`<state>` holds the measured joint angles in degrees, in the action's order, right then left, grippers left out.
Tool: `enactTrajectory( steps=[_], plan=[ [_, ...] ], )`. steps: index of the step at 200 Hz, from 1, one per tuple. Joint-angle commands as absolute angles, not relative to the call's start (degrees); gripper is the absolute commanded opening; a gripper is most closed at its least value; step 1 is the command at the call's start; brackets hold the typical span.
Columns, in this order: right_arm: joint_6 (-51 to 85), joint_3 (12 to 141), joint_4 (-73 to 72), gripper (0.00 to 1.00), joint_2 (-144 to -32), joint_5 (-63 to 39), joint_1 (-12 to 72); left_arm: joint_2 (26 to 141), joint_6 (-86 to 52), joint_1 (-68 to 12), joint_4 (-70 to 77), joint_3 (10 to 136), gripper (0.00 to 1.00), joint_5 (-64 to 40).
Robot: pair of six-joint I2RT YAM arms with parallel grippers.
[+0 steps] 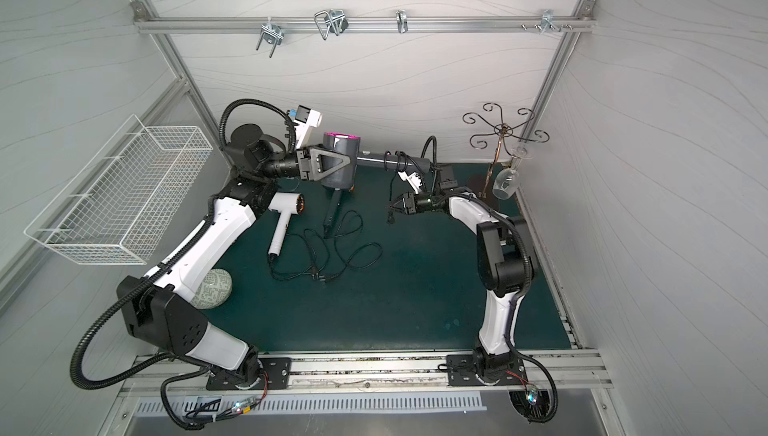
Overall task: Wrap the cord around the hair dryer
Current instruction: Wrap the power cord around the hair dryer.
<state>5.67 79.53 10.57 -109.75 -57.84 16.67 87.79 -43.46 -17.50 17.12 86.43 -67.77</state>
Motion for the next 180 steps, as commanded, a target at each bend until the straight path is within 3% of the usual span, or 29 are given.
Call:
enactTrajectory(
  steps=[1, 41, 63, 134, 180],
  plan=[
    [6.13, 79.46, 7.92, 0.42, -109.2, -56.15, 17.07, 86.24, -44.99, -17.05, 23.65, 90.1, 0.0, -68.29],
    [7.36, 79.16, 5.68, 0.36, -109.25, -55.22, 17.23, 86.04, -45.62, -16.79, 25.54, 90.1, 0.0, -68.27],
    [8.72, 77.25, 1.88, 0.41, -108.32, -52.52, 17.38, 86.22, -46.25, -16.74, 26.37, 90.0, 0.0, -68.38],
    [9.05, 75.87, -2.13, 0.37, -106.71, -47.73, 17.91, 85.87, -46.79, -16.79, 26.81, 89.21, 0.0, -68.3],
    [7.84, 75.5, -3.77, 0.43, -105.73, -44.82, 19.19, 85.82, -47.17, -16.79, 27.33, 89.13, 0.0, -68.25]
  ],
)
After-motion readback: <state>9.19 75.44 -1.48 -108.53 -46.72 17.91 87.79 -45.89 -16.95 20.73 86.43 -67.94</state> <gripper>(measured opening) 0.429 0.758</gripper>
